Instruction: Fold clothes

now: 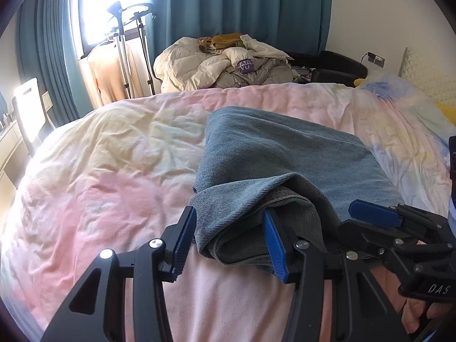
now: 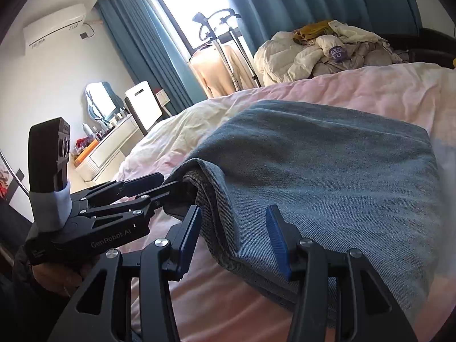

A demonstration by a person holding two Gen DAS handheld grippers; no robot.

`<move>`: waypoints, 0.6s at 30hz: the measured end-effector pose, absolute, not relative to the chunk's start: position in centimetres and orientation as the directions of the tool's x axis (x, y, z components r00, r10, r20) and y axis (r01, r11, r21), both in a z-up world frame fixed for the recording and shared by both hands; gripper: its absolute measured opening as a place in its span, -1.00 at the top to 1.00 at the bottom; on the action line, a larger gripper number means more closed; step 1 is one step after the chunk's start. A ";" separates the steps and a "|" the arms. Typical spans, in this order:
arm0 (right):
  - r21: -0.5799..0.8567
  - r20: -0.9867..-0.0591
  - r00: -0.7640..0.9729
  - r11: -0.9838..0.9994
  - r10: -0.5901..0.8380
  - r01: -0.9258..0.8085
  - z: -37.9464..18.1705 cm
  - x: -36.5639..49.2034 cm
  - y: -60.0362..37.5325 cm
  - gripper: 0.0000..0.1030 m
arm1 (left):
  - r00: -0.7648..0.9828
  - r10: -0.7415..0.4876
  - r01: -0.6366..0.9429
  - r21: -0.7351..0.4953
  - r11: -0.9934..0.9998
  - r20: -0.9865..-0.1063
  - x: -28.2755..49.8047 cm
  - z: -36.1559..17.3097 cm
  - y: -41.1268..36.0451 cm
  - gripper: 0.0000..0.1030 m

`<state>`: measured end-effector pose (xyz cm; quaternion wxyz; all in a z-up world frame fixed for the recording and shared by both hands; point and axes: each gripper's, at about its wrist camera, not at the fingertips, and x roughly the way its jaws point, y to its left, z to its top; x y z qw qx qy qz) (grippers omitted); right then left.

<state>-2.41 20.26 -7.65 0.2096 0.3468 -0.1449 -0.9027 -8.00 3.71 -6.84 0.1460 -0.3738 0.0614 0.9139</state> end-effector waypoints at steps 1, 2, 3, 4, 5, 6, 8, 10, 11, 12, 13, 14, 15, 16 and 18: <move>0.381 -0.574 -0.668 -0.877 -0.473 0.293 -7.8 -2.3 19.8 0.08 | -0.676 0.222 -0.314 0.002 -0.949 -0.702 -8.0 -6.9 3.7 0.04; 0.343 -0.587 -0.665 -0.886 -0.462 0.312 -7.9 -2.2 19.2 0.08 | -0.674 0.224 -0.314 -0.001 -0.949 -0.704 -8.1 -6.9 3.7 0.04; 0.305 -0.599 -0.663 -0.893 -0.449 0.330 -8.1 -2.1 18.5 0.08 | -0.671 0.225 -0.314 -0.004 -0.949 -0.706 -8.2 -7.0 3.7 0.04; 0.264 -0.610 -0.662 -0.899 -0.436 0.349 -8.2 -2.0 17.9 0.08 | -0.667 0.229 -0.314 -0.011 -0.949 -0.709 -8.2 -7.1 3.6 0.04; 0.219 -0.619 -0.664 -0.904 -0.419 0.367 -8.5 -1.9 17.2 0.08 | -0.665 0.233 -0.313 -0.018 -0.950 -0.709 -8.3 -7.0 3.5 0.04; 0.170 -0.628 -0.670 -0.910 -0.396 0.379 -8.8 -1.7 16.6 0.08 | -0.664 0.236 -0.311 -0.025 -0.950 -0.709 -8.5 -7.0 3.4 0.04; 0.074 -0.655 -0.681 -0.925 -0.327 0.372 -9.6 -1.6 15.9 0.08 | -0.662 0.247 -0.312 -0.039 -0.949 -0.707 -8.5 -6.9 3.2 0.04; 0.060 -0.662 -0.682 -0.929 -0.311 0.365 -10.0 -1.9 15.9 0.18 | -0.661 0.258 -0.316 -0.050 -0.947 -0.705 -8.5 -6.9 3.2 0.04; 0.076 -0.656 -0.684 -0.930 -0.319 0.360 -9.9 -2.0 16.1 0.41 | -0.660 0.260 -0.319 -0.050 -0.946 -0.704 -8.4 -6.9 3.3 0.04; 0.104 -0.644 -0.688 -0.930 -0.334 0.353 -9.6 -1.8 16.6 0.67 | -0.664 0.256 -0.322 -0.041 -0.946 -0.703 -8.4 -6.9 3.5 0.04; 0.135 -0.632 -0.692 -0.928 -0.350 0.346 -9.1 -1.7 17.0 0.75 | -0.670 0.250 -0.324 -0.027 -0.946 -0.699 -8.2 -6.8 3.7 0.04; 0.164 -0.617 -0.698 -0.926 -0.365 0.339 -8.6 -1.5 17.5 0.80 | -0.678 0.244 -0.325 -0.015 -0.946 -0.693 -8.1 -6.7 3.8 0.04; 0.188 -0.597 -0.708 -0.924 -0.377 0.333 -7.9 -1.3 17.9 0.88 | -0.683 0.250 -0.331 -0.013 -0.943 -0.686 -7.9 -6.5 3.8 0.04; 0.215 -0.576 -0.718 -0.920 -0.391 0.329 -7.3 -1.1 18.4 0.88 | -0.686 0.265 -0.341 -0.022 -0.940 -0.678 -7.8 -6.3 3.8 0.04; 0.286 -0.536 -0.727 -0.902 -0.429 0.322 -6.2 -0.7 19.7 0.88 | -0.695 0.298 -0.357 -0.047 -0.933 -0.654 -7.4 -5.6 3.6 0.04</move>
